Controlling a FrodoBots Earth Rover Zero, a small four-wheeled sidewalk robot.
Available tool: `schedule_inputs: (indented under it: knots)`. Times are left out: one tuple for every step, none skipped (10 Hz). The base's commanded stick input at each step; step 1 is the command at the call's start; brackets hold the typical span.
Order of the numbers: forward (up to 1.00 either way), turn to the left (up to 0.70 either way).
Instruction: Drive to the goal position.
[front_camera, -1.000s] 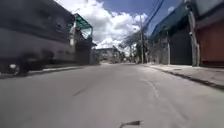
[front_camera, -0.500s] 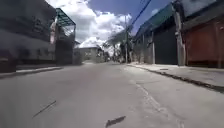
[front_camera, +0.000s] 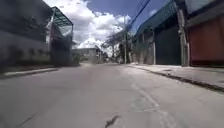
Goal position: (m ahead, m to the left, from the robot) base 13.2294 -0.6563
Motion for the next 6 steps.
schedule_inputs:
  knots:
    - [1.0, 0.0]
    - [1.0, 0.0]
    - [1.0, 0.0]
    - [1.0, 0.0]
    - [1.0, 0.0]
    - [1.0, 0.0]
